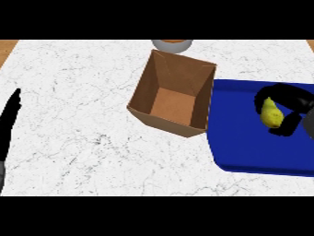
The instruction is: Pick the pear from the tray and place it in the cardboard box
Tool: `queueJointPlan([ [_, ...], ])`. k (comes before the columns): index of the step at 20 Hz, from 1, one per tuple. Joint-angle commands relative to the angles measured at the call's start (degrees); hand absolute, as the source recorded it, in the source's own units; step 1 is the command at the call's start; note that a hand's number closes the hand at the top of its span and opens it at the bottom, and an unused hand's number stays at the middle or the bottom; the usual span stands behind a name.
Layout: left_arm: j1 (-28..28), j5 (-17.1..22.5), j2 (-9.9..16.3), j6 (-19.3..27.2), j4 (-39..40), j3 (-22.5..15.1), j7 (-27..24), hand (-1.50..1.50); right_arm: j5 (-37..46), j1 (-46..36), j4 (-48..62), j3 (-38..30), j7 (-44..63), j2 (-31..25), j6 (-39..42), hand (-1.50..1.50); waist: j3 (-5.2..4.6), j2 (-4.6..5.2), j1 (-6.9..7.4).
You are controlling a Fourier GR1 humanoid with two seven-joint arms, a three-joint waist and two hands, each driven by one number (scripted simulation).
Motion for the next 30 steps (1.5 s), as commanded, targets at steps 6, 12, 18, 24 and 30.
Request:
queueJointPlan([
  [6, 1.13, -1.19, -1.17, 0.45, -0.71, -0.15, 0.26, 0.0, -0.42, -5.3, -0.59, -7.79, -2.96, -3.78, -15.49, 1.5, 0.25, 0.04, -0.3],
  [12, 0.73, -1.28, -1.75, 0.68, 2.15, 1.02, -1.5, 0.0, -5.6, -5.14, -8.17, -13.61, -8.18, -2.37, -18.54, 1.5, 0.19, -0.21, -1.23],
  [18, -1.39, -1.75, -0.97, -0.83, 2.36, 1.92, -0.4, 0.0, -7.75, -6.04, -17.48, -15.24, -8.02, -3.03, -8.15, 1.5, 0.18, -0.14, -1.17],
  [24, 0.51, -2.94, -3.14, 0.71, 0.3, 1.13, -0.17, 0.0, -13.67, -5.5, -28.81, -16.61, 3.42, 0.93, 2.7, 1.5, 0.19, -0.3, -1.25],
  [30, 2.68, -1.97, -1.63, -1.46, -0.68, 3.01, -1.89, 0.0, -14.5, -9.94, -35.64, -16.16, 21.81, 9.7, 5.53, 1.5, 0.18, -0.24, -0.62],
])
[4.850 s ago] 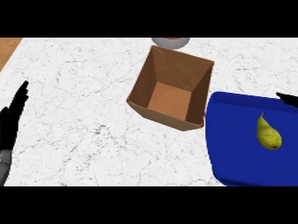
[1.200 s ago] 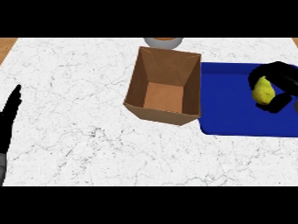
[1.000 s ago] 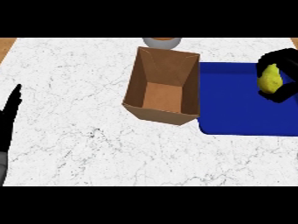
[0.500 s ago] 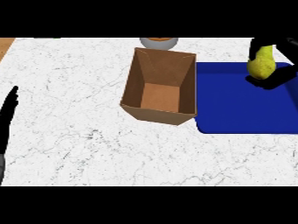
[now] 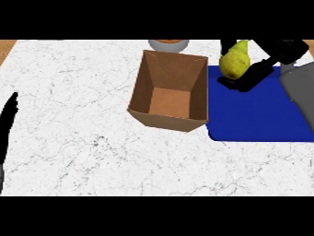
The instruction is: Pick the pear from the tray and place it in the cardboard box
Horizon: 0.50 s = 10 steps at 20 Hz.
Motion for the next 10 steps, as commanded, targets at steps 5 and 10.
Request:
queueJointPlan([
  [5, -2.53, -0.65, -1.03, -0.92, 1.36, -0.24, 0.89, 0.0, -0.72, -7.74, 1.0, 0.04, 18.46, 13.57, 1.3, 1.5, 0.0, 0.4, 0.85],
  [10, -1.38, 0.43, 1.05, -3.27, -3.31, 1.39, 2.98, 0.0, 1.28, -9.32, 3.39, 0.71, 22.79, 19.44, 0.8, 1.5, 0.05, 0.29, 1.09],
])
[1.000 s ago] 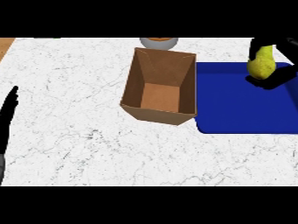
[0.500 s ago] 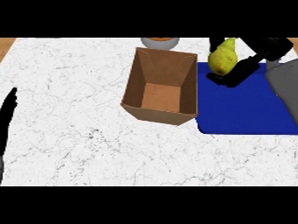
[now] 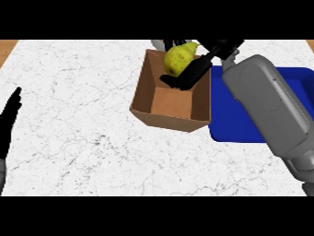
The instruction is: Pick the pear from the tray and place it in the cardboard box
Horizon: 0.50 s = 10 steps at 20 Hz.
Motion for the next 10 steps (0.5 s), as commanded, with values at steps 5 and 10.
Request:
queueJointPlan([
  [5, -1.1, -1.45, -1.22, 0.04, 2.15, 0.23, -1.29, 0.0, 6.15, -6.8, 14.8, 0.11, 0.11, 10.64, -5.92, 1.5, 0.01, 0.35, 0.56],
  [10, -0.36, -0.52, -0.83, -1.39, 0.7, 0.88, -1.34, 0.0, 9.62, -8.01, 24.6, 0.63, 0.72, 14.21, -15.61, 1.5, 0.01, 0.63, 1.61],
])
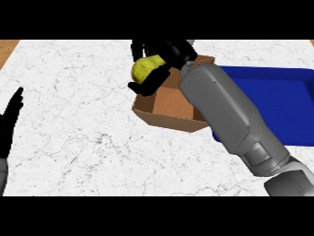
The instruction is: Pick the pear from the tray and place it in the cardboard box
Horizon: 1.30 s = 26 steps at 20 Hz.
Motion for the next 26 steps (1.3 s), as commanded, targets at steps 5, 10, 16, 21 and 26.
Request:
queueJointPlan([
  [5, -1.59, -0.27, -0.45, -0.85, -0.16, -0.14, -0.5, 0.0, -6.18, -6.22, 14.71, -0.69, 4.27, 3.07, -2.21, -1.5, -0.01, 0.5, 2.08],
  [10, -3.2, -1.87, -1.24, -0.47, 0.28, -1.15, 0.96, 0.0, -11.62, -4.32, 16.63, 3.19, -2.41, 3.12, -5.07, -1.5, 0.01, 0.7, 2.45],
  [16, 0.97, -1.4, -1.73, -0.4, -0.42, -0.27, -1.7, 0.0, -16.31, -4.73, 16.02, -2.7, -9.65, 3.12, -9.91, -1.5, 0.02, 0.54, 1.67],
  [21, -2.51, -1.48, -0.49, -0.69, 0.99, 1.09, 1.19, 0.0, -21.72, -5.38, 16.24, -10.25, -11.69, 1.18, -7.87, -1.5, 0.05, 0.26, -0.15],
  [26, 0.27, -0.66, -0.55, -1.65, -1.2, 1.57, 0.54, 0.0, -26.01, -6.48, 18.02, -15.52, -13.32, -6.76, 2.01, -1.5, 0.05, 0.13, -0.18],
])
